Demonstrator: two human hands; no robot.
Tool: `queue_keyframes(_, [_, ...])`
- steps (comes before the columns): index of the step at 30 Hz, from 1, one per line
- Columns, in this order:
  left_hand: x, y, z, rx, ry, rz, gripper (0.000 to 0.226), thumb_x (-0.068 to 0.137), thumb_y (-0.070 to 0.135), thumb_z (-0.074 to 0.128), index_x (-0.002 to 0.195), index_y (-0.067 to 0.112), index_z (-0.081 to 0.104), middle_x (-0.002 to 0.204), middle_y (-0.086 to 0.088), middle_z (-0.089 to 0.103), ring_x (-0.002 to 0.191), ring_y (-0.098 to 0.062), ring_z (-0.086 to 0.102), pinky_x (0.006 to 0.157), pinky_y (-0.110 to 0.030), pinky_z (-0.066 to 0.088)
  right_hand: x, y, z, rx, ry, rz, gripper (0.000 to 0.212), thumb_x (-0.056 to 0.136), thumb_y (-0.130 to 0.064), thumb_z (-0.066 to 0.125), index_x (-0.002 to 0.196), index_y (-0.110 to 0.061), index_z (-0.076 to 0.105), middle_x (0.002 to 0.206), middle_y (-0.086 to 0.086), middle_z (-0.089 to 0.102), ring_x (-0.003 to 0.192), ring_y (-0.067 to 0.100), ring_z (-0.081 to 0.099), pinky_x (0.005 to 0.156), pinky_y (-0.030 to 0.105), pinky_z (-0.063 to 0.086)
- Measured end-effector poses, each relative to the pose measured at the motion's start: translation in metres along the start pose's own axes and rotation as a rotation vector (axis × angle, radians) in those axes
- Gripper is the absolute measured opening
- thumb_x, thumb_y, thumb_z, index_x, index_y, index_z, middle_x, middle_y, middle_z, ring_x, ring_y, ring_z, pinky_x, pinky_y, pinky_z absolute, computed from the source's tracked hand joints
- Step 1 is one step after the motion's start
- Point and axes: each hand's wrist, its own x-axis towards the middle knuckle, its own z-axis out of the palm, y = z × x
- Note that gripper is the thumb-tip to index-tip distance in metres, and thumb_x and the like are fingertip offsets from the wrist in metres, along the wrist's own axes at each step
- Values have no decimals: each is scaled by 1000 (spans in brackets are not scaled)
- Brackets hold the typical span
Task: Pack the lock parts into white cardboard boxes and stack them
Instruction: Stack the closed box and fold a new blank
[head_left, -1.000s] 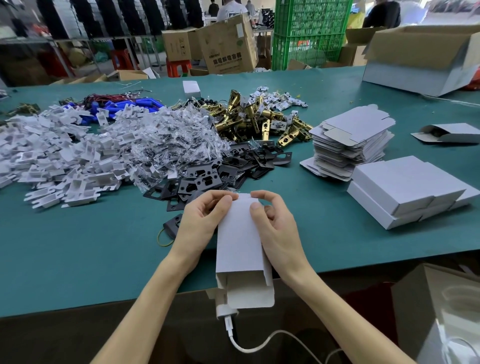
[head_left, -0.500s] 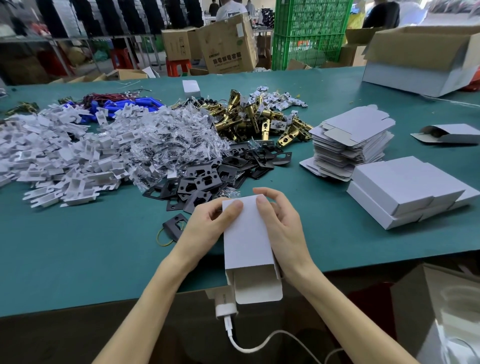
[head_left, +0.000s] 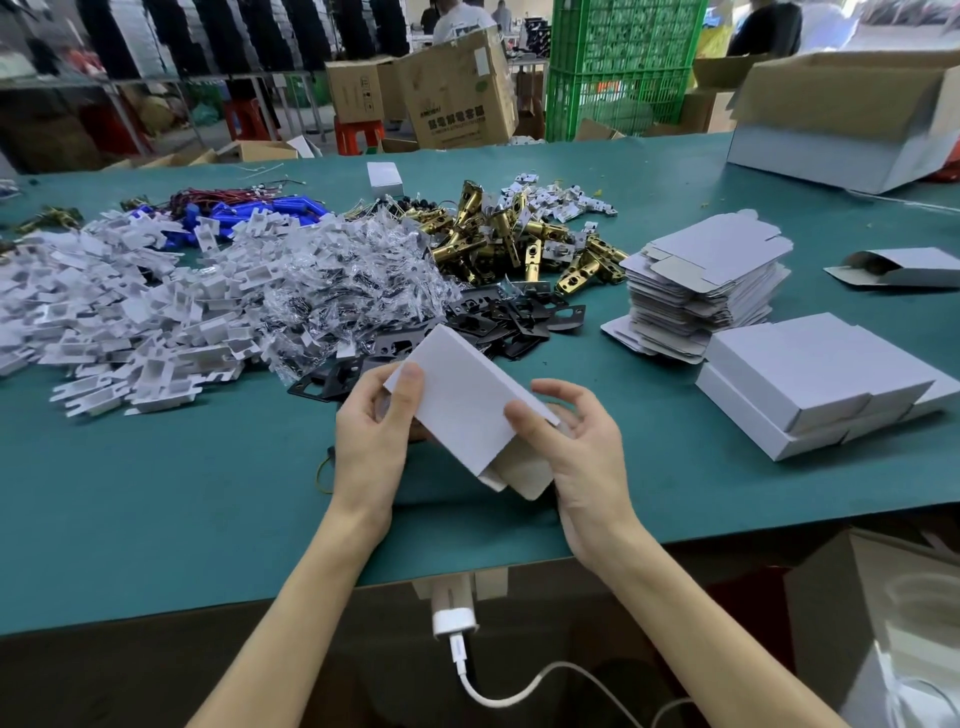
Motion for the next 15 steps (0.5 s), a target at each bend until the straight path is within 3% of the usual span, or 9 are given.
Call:
queue_keyframes(3, [1, 2, -2, -34, -33, -21, 42, 99, 46, 63, 122, 11, 67, 105, -5, 72, 91, -18, 68, 70, -29, 59, 2, -2, 0, 108, 104, 40, 69, 58, -44, 88, 116, -17, 62, 106, 9, 76, 93, 21, 70, 86, 48, 55])
queue_keyframes(7, [-1, 4, -1, -1, -121, -8, 41, 101, 43, 63, 130, 15, 67, 116, -2, 73, 100, -14, 67, 74, -30, 60, 2, -2, 2, 174, 106, 24, 62, 69, -42, 82, 117, -7, 64, 109, 11, 75, 96, 19, 69, 93, 41, 54])
queue_keyframes(10, [-2, 3, -1, 28, -209, -7, 38, 97, 33, 65, 130, 15, 67, 120, 0, 75, 102, -15, 68, 77, -27, 60, 4, -3, 0, 272, 121, 42, 63, 73, -42, 80, 119, -3, 62, 111, 11, 74, 100, 22, 68, 101, 48, 52])
queue_keyframes(15, [-4, 2, 2, 40, -241, 65, 37, 85, 18, 75, 121, 19, 66, 117, 2, 76, 112, -14, 70, 84, -26, 59, 5, -3, 2, 370, 188, 49, 75, 69, -44, 80, 128, -4, 57, 111, 2, 75, 105, 16, 71, 96, 31, 56])
